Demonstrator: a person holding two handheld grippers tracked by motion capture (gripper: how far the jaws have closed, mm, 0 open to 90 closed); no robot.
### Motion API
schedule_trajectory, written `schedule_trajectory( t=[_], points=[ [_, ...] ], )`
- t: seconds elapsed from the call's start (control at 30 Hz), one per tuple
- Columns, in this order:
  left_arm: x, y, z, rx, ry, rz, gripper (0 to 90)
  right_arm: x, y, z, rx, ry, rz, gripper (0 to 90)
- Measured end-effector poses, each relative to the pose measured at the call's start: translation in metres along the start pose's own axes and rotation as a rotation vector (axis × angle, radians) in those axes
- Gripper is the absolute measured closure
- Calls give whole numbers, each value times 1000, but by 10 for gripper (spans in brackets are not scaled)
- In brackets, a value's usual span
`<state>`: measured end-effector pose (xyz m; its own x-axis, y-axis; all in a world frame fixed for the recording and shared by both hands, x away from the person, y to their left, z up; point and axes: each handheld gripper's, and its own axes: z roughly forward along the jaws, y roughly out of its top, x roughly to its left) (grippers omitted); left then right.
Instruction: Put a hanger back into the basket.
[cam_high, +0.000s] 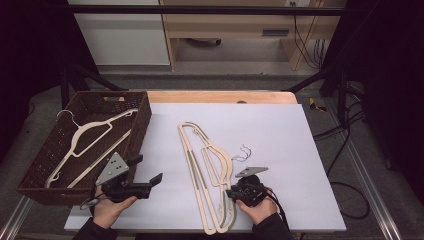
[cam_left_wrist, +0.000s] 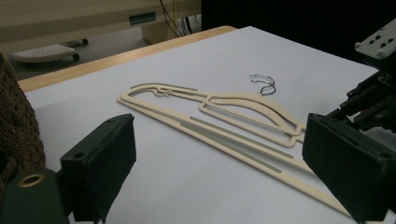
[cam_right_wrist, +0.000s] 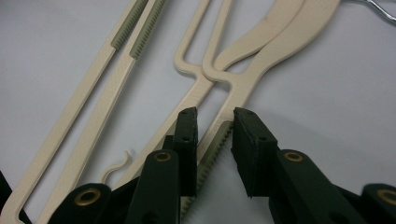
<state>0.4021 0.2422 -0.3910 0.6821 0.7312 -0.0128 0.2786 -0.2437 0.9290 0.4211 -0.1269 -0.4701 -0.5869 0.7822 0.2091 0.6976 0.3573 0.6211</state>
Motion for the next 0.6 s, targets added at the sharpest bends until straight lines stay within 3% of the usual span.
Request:
schedule_trajectory(
  t=[0.17, 0.23, 0.33, 0.6],
  points=[
    [0, 0, 0, 1, 1, 0, 98, 2, -1, 0, 4, -34, 5, 691],
    [-1, 0, 0, 0, 1, 0, 99, 5, -2, 1, -4, -59, -24, 686],
    [-1, 0, 1, 2, 1, 2, 99, 7, -2, 1, 0, -76, -31, 707],
    [-2, -1, 1, 3, 0, 3, 99, -4, 0, -3, -1, -99, 17, 759]
  ],
)
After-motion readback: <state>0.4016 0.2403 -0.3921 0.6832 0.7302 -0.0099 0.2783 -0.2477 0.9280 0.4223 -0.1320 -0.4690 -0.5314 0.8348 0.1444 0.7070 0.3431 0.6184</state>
